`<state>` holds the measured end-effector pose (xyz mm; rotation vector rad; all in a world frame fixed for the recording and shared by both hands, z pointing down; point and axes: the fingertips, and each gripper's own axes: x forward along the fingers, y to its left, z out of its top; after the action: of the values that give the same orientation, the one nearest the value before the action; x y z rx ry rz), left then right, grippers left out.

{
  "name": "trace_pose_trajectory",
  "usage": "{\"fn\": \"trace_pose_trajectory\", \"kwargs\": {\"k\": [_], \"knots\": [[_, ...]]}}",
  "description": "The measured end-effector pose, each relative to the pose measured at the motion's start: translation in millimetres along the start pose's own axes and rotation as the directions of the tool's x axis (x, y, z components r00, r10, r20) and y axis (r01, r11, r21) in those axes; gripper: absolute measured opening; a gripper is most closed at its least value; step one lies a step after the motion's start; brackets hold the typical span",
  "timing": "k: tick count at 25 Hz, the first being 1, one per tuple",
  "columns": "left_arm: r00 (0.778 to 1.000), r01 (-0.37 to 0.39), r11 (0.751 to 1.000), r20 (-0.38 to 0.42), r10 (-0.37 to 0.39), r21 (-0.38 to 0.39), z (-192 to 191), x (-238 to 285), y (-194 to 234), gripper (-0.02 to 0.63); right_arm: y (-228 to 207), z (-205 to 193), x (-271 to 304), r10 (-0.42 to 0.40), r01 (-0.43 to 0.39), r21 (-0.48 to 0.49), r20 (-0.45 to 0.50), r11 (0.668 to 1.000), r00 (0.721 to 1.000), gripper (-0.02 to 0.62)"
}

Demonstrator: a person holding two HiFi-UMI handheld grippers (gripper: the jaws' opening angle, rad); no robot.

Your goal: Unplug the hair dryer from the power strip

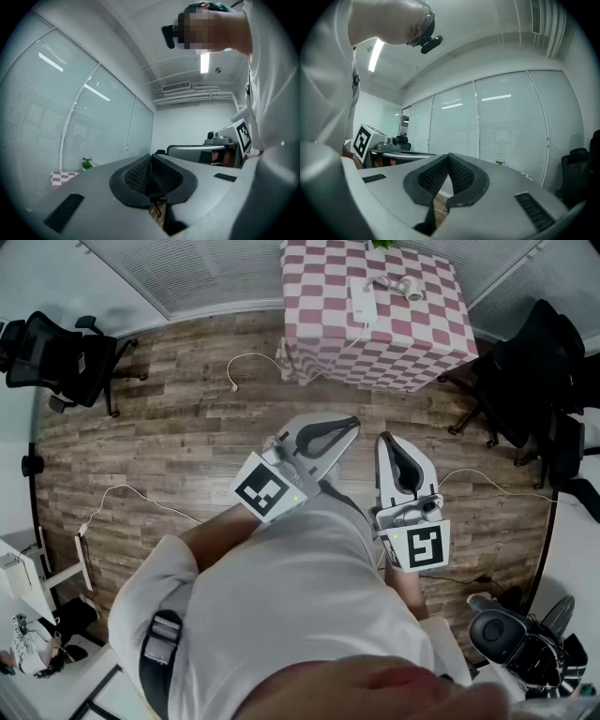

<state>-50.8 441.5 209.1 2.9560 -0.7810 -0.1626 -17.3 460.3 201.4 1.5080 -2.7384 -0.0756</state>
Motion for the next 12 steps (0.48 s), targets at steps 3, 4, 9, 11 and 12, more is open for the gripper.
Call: {"fn": "trace_pose_trajectory", "kwargs": {"k": [3, 4, 9, 11, 12], "knots": [[1.000, -0.001, 1.000, 0.002, 0.001, 0.003, 1, 4, 3, 0.040, -5, 0, 2, -0.003, 0.003, -0.002, 0.001, 1.000, 1.000, 0.031], [1.000, -0.001, 1.000, 0.003, 0.001, 0.004, 1, 6, 3, 0.040, -6, 0, 2, -0.003, 0.003, -0.002, 0.003, 1.000, 1.000, 0.031], [1.000, 0.002, 1.000, -0.008, -0.002, -0.001, 0, 15, 5, 0.040, -17, 3, 4, -0.008, 0.007, 0.036, 0.030, 0.999, 1.000, 0.032], [1.000, 0.001, 1.000, -0.011, -0.001, -0.002, -2, 20, 7, 0.040, -24, 2, 5, -0.009, 0.007, 0.056, 0.035, 0.998, 0.999, 0.032], [1.000, 0.000, 1.000, -0.013, 0.000, -0.003, -2, 22, 8, 0.040, -27, 1, 5, -0.013, 0.010, 0.058, 0.036, 0.998, 0.999, 0.032]]}}
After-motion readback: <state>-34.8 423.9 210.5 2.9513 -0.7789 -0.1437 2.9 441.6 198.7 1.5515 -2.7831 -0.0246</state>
